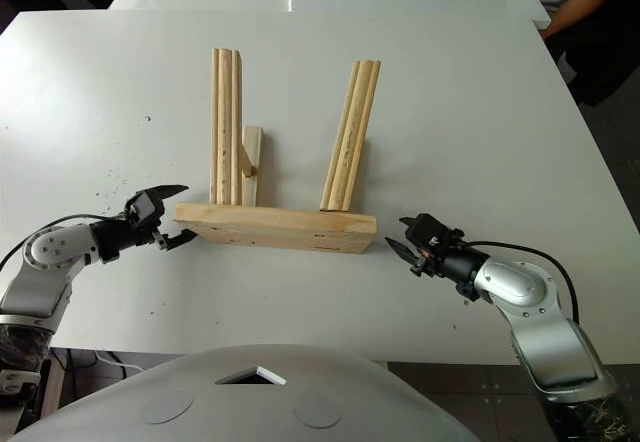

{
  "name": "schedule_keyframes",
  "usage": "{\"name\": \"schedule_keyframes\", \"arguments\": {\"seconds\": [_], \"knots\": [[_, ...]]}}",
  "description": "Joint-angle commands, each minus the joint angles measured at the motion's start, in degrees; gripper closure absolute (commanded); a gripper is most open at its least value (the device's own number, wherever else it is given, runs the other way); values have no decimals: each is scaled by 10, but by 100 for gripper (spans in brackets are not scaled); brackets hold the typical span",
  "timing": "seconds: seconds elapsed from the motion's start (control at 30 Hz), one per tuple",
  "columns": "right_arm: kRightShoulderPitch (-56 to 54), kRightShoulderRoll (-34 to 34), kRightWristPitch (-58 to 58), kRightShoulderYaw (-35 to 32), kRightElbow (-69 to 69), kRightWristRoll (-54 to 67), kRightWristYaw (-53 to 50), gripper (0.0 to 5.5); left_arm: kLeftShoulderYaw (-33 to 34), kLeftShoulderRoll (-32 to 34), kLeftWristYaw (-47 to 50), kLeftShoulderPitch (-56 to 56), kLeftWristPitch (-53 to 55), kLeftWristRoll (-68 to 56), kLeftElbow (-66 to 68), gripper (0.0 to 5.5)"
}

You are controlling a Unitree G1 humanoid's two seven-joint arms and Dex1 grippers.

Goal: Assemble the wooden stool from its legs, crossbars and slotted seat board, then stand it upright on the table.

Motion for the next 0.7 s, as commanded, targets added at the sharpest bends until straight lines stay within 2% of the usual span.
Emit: {"name": "schedule_keyframes", "arguments": {"seconds": [0.03, 0.17, 0.47, 0.57, 0.7], "knots": [[1, 19, -11, 32, 8, -15, -10, 332, -40, -10, 2, 26, 3, 41, 23, 110], [22, 22, -11, 46, -18, -11, -5, 332, -45, -10, -3, 28, 26, 12, -21, 110], [31, 15, 1, 25, -48, 5, 6, 332, -56, 14, -18, 62, 86, -9, -114, 110], [32, 16, 34, -18, -113, 54, 15, 332, -27, 32, -28, 68, 187, -101, -224, 110], [33, 5, 93, -106, -208, 147, 34, 332, 64, 66, -37, 58, 356, -296, -344, 110]]}}
